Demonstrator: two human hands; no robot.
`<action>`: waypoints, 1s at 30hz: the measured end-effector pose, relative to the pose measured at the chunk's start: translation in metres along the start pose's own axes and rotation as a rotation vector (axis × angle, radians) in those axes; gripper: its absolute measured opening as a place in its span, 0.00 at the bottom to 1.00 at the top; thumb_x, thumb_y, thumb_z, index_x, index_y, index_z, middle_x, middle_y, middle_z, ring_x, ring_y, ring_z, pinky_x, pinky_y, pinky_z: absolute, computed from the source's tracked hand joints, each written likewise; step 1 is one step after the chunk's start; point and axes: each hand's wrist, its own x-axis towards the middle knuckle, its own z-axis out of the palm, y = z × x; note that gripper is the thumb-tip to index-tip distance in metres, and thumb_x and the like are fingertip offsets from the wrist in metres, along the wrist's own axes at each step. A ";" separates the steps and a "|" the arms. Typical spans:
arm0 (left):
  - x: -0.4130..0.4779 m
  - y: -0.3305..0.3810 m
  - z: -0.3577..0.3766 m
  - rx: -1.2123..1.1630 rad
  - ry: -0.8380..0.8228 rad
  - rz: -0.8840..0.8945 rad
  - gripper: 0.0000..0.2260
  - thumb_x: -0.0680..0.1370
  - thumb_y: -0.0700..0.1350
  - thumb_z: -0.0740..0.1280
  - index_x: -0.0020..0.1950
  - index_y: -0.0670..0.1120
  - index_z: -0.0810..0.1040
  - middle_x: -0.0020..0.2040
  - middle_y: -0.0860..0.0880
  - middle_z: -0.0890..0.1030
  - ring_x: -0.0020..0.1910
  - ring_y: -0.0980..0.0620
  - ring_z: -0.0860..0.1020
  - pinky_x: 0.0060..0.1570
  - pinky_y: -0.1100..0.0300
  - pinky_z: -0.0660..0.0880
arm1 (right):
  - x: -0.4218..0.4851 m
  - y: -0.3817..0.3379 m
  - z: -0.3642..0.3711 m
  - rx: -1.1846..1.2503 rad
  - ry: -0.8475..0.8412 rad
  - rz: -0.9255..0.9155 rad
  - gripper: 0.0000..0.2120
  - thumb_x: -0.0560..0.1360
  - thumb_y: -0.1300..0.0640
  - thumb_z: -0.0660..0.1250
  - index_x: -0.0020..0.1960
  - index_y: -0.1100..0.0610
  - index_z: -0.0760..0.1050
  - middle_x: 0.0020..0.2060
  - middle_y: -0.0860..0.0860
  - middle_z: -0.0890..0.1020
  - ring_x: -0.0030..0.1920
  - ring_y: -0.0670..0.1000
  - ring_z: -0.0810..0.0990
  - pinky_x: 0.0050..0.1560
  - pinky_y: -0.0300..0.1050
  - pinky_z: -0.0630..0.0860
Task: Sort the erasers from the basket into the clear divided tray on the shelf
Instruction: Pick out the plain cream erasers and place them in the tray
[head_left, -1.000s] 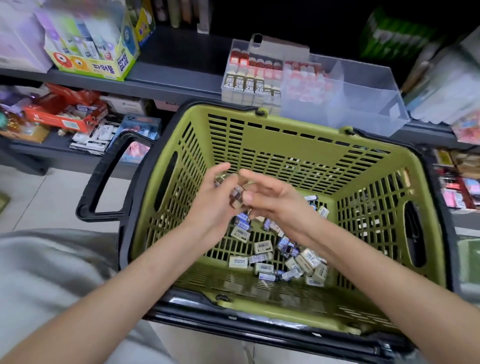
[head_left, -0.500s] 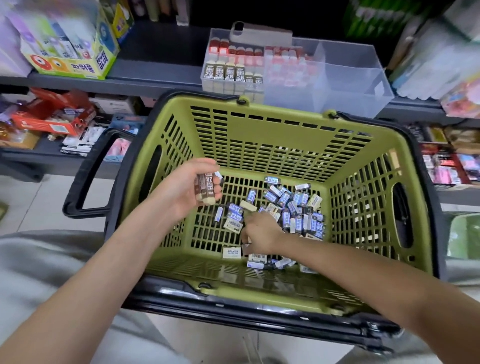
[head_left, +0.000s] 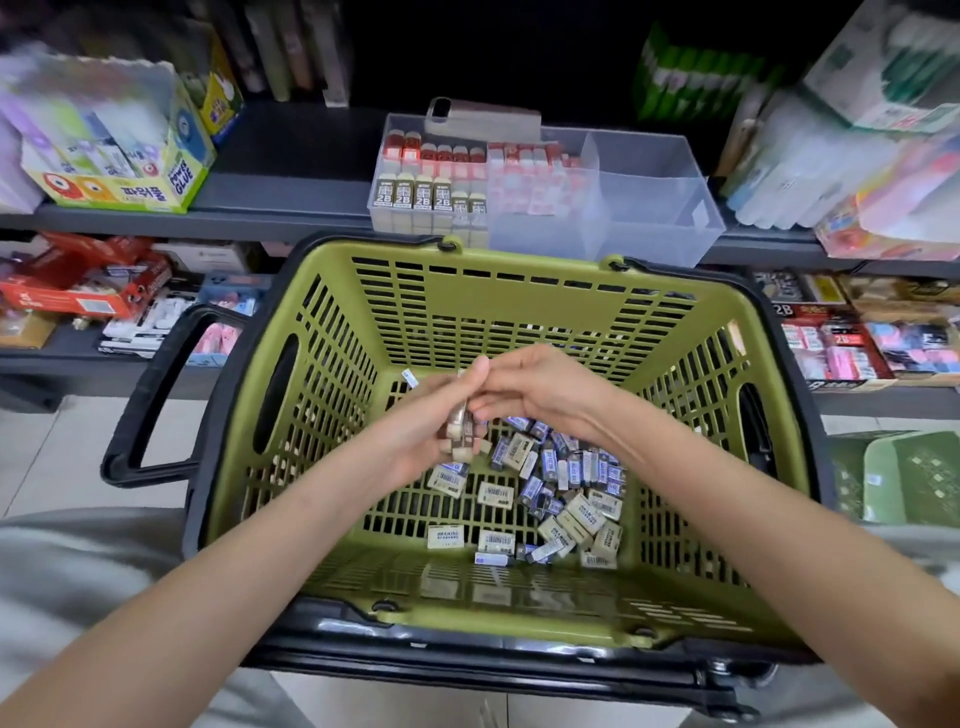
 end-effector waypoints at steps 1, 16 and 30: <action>0.002 0.000 0.003 -0.023 -0.016 0.006 0.25 0.68 0.58 0.71 0.58 0.44 0.74 0.37 0.48 0.78 0.32 0.54 0.76 0.33 0.62 0.76 | -0.002 -0.005 -0.005 0.016 -0.026 -0.004 0.07 0.74 0.69 0.64 0.51 0.68 0.78 0.40 0.58 0.84 0.39 0.50 0.84 0.43 0.36 0.81; 0.016 0.016 -0.027 -0.219 0.171 0.145 0.12 0.69 0.45 0.69 0.52 0.47 0.78 0.32 0.50 0.80 0.28 0.55 0.77 0.28 0.62 0.76 | 0.013 0.076 -0.074 -0.251 0.357 0.580 0.22 0.81 0.63 0.56 0.72 0.67 0.56 0.61 0.67 0.75 0.54 0.59 0.81 0.54 0.48 0.79; 0.018 0.013 -0.025 -0.232 0.116 0.108 0.13 0.67 0.50 0.72 0.45 0.44 0.76 0.30 0.50 0.76 0.26 0.54 0.74 0.26 0.63 0.75 | 0.006 0.067 -0.123 -0.943 0.298 0.683 0.11 0.74 0.66 0.67 0.56 0.68 0.74 0.42 0.59 0.80 0.32 0.50 0.79 0.31 0.38 0.78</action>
